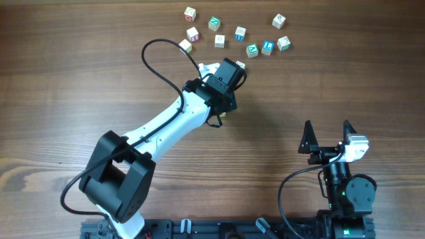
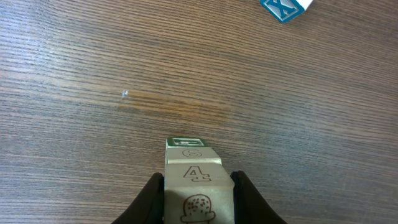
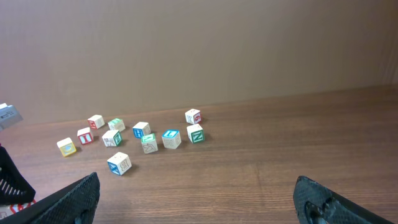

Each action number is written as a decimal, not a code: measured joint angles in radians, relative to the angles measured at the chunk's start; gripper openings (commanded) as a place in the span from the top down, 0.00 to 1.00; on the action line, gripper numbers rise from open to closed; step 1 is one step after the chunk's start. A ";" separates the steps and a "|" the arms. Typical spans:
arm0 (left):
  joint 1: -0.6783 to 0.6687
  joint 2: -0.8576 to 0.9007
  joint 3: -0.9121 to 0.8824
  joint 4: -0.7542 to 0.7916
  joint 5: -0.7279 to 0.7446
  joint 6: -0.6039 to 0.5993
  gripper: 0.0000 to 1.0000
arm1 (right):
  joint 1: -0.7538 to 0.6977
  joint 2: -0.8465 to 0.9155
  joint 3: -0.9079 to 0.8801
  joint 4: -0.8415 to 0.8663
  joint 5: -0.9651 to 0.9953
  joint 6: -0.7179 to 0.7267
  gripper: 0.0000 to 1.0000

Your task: Form a tower

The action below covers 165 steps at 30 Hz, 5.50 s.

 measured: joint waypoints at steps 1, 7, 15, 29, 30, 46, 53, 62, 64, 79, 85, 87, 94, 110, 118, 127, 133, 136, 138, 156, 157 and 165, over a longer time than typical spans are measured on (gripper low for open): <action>0.000 0.000 0.000 0.000 0.000 0.002 0.96 | 0.000 0.000 0.000 0.000 0.000 0.000 0.00; 0.000 0.000 0.000 0.000 0.000 0.003 0.87 | 0.000 0.000 0.000 0.000 0.000 0.000 0.00; 0.000 0.000 0.000 0.008 0.000 0.007 0.71 | 0.000 0.000 0.000 0.000 0.000 0.000 0.00; 0.000 0.000 0.000 0.008 0.000 0.011 0.66 | 0.000 0.000 0.000 0.000 0.000 0.000 0.00; 0.000 0.000 0.000 0.008 0.000 0.011 0.69 | 0.000 0.000 0.000 0.000 0.000 0.000 0.00; 0.000 0.000 0.000 0.007 0.000 0.018 0.62 | 0.000 0.000 0.000 0.000 0.000 0.000 0.00; 0.000 0.000 0.000 0.000 0.000 0.018 0.36 | 0.000 0.000 0.000 0.000 0.000 0.000 0.00; 0.040 0.001 0.026 -0.056 0.039 0.032 0.00 | 0.000 0.000 0.000 0.000 0.000 0.000 0.00; 0.077 0.006 0.110 -0.129 0.073 0.053 0.00 | 0.000 0.000 0.000 0.000 0.000 0.000 0.00; 0.183 0.053 0.567 -0.403 0.125 0.130 0.01 | 0.000 0.000 0.000 0.000 0.000 0.000 0.00; 0.256 0.342 1.236 -0.770 0.147 0.259 0.01 | 0.000 0.000 0.000 0.000 0.000 0.000 0.00; 0.266 0.349 1.340 -0.832 0.143 0.280 0.00 | 0.000 0.000 0.000 0.000 0.000 0.000 0.00; 0.172 0.351 1.355 -0.943 0.140 0.291 0.00 | 0.000 0.000 0.000 0.000 0.000 0.000 0.00; 0.100 0.359 0.780 -0.649 0.064 0.109 0.00 | 0.000 0.000 0.000 0.000 0.000 0.000 0.00; 0.027 0.359 0.587 -0.509 0.076 0.103 0.00 | 0.000 0.000 0.000 0.000 0.000 0.000 0.00; 0.024 0.359 0.465 -0.455 0.076 0.064 0.00 | 0.000 0.000 0.000 0.000 0.000 0.000 0.00; 0.024 0.359 0.436 -0.426 0.076 0.042 0.00 | 0.000 0.000 0.000 0.000 0.000 0.000 0.00; 0.024 0.359 0.421 -0.418 0.076 0.017 0.00 | 0.000 0.000 0.000 0.000 0.000 0.000 0.00; 0.024 0.359 0.410 -0.418 0.076 0.013 0.00 | 0.000 0.000 0.000 0.000 0.000 0.000 0.00; 0.024 0.359 0.406 -0.392 0.076 -0.002 0.00 | 0.000 0.000 0.000 0.000 0.000 0.000 0.00; 0.024 0.359 0.406 -0.391 0.076 -0.002 0.00 | 0.000 0.000 0.000 0.000 0.000 0.000 0.00; 0.024 0.359 0.406 -0.377 0.076 -0.002 0.00 | 0.000 0.000 0.000 0.000 0.000 0.000 0.01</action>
